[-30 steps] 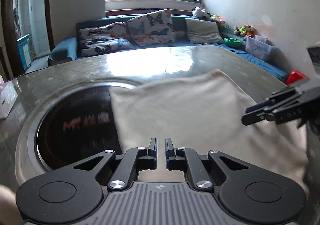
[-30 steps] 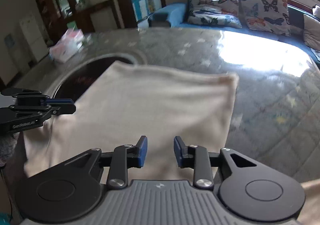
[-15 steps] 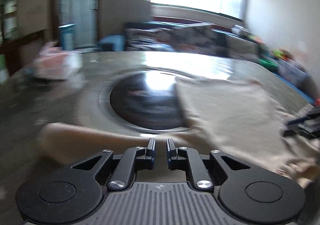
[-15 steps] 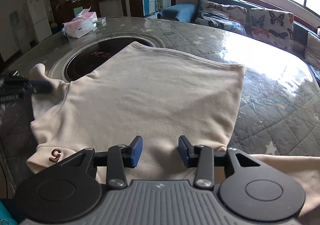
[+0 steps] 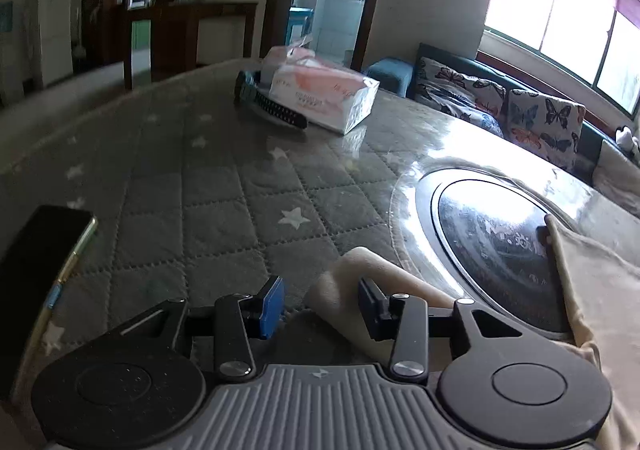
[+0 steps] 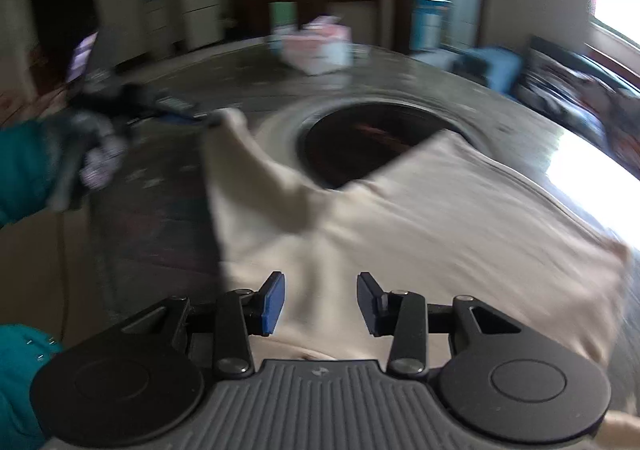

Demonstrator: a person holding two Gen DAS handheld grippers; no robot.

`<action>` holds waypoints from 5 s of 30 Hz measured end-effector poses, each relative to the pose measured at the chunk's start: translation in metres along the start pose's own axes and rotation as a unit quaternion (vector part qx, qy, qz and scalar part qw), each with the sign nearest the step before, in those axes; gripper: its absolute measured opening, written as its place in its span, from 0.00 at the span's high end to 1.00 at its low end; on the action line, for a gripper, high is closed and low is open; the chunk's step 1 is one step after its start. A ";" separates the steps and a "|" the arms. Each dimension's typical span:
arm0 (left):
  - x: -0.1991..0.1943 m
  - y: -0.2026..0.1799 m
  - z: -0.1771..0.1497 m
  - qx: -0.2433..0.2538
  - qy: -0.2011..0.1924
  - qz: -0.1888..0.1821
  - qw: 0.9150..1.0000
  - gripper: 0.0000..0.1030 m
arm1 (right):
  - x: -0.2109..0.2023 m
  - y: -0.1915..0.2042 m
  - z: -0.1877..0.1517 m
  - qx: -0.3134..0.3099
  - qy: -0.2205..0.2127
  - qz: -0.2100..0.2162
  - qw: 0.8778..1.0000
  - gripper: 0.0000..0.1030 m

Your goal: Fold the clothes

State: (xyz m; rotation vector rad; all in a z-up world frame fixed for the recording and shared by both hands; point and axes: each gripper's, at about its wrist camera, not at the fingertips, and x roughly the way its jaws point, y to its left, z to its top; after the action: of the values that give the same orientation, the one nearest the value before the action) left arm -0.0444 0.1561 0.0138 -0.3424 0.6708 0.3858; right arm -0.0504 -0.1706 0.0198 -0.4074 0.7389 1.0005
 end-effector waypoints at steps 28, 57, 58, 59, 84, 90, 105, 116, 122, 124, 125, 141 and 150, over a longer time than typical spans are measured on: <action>-0.039 0.011 -0.007 0.058 -0.047 -0.003 0.997 0.92 | 0.042 0.056 0.005 -0.109 0.033 0.044 0.993 0.63; 0.027 -0.045 0.004 0.212 -0.046 0.036 0.975 0.87 | 0.041 0.049 0.008 -0.094 0.038 0.062 0.993 0.95; 0.028 -0.041 0.005 0.203 -0.045 0.046 0.977 0.83 | 0.040 0.049 0.009 -0.092 0.035 0.065 0.993 0.94; 0.028 -0.037 0.006 0.194 -0.043 0.055 0.978 0.79 | 0.039 0.048 0.010 -0.090 0.031 0.067 0.993 0.92; -0.007 -0.029 -0.025 0.162 -0.041 0.010 0.986 0.76 | 0.033 0.041 0.010 -0.040 -0.004 0.046 0.998 0.79; -0.015 -0.038 -0.024 0.160 -0.043 0.011 0.986 0.76 | 0.037 0.041 0.001 -0.035 0.013 0.049 0.998 0.78; -0.057 -0.148 -0.052 0.216 -0.023 -0.175 0.960 0.64 | -0.059 -0.063 -0.058 0.132 -0.044 -0.129 0.982 0.72; -0.069 -0.232 -0.108 0.308 0.018 -0.278 0.910 0.64 | -0.077 -0.112 -0.103 0.203 -0.040 -0.202 0.957 0.72; -0.076 -0.253 -0.138 0.367 0.023 -0.303 0.879 0.64 | -0.073 -0.093 -0.104 0.186 -0.033 -0.181 0.965 0.72; -0.078 -0.255 -0.139 0.377 0.020 -0.306 0.874 0.64 | -0.076 -0.092 -0.112 0.189 -0.028 -0.183 0.964 0.72; -0.078 -0.256 -0.138 0.379 0.020 -0.306 0.873 0.64 | -0.081 -0.094 -0.116 0.198 -0.031 -0.187 0.962 0.72; -0.080 -0.303 -0.145 0.384 0.023 -0.343 0.857 0.64 | -0.142 -0.191 -0.194 0.339 -0.038 -0.349 0.873 0.71; -0.080 -0.308 -0.144 0.385 0.028 -0.342 0.857 0.64 | -0.160 -0.210 -0.222 0.398 -0.060 -0.383 0.831 0.71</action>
State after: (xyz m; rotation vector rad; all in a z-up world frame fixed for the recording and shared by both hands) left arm -0.0398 -0.1931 0.0165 0.1902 0.6621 -0.5829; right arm -0.0032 -0.5094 -0.0224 0.1116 0.7173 -0.0866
